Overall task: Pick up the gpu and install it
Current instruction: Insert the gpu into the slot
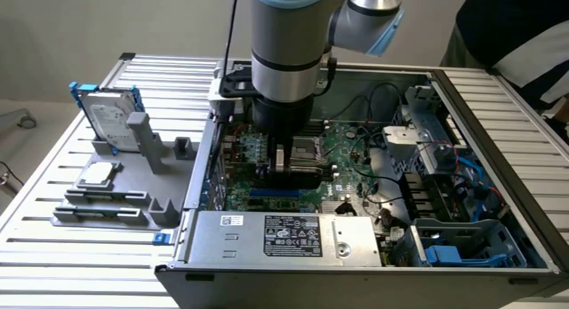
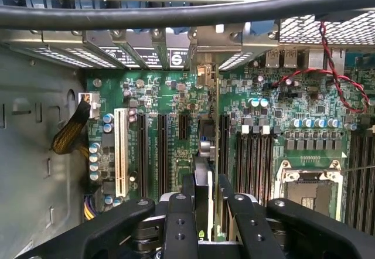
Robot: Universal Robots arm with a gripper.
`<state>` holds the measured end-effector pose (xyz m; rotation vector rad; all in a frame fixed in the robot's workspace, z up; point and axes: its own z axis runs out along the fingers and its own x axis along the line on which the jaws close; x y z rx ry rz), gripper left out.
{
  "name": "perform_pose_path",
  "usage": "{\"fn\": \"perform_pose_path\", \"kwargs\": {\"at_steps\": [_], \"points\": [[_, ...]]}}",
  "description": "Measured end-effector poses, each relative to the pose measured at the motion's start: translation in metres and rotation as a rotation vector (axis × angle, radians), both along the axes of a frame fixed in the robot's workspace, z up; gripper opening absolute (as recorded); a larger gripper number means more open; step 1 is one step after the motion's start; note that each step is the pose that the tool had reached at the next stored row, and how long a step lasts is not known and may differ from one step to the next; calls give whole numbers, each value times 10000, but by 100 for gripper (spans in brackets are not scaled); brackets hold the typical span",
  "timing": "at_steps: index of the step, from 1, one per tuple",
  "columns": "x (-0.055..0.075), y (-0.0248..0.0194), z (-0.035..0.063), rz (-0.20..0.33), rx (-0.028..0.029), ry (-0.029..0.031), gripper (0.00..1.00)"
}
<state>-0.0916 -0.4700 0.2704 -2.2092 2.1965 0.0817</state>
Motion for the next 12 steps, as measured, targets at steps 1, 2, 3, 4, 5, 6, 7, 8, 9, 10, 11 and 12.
{"fn": "perform_pose_path", "kwargs": {"at_steps": [1, 2, 3, 4, 5, 6, 7, 8, 9, 10, 11, 12], "points": [[0, 0, -4, 0, 0, 3, 27], [0, -1, -9, 0, 1, 4, 27], [0, -3, -15, 0, 0, 5, 27], [0, -5, -21, 0, 0, 6, 27], [0, -7, -27, 0, 1, 8, 27], [0, -9, -34, 0, 1, 10, 27], [0, -10, -38, 0, 1, 11, 27], [0, -11, -42, 0, 0, 13, 27], [0, -12, -43, 0, -1, 17, 27], [0, -12, -45, 0, -1, 20, 27], [0, -12, -47, 0, 1, 22, 27], [0, -13, -49, 0, 2, 29, 27]]}}
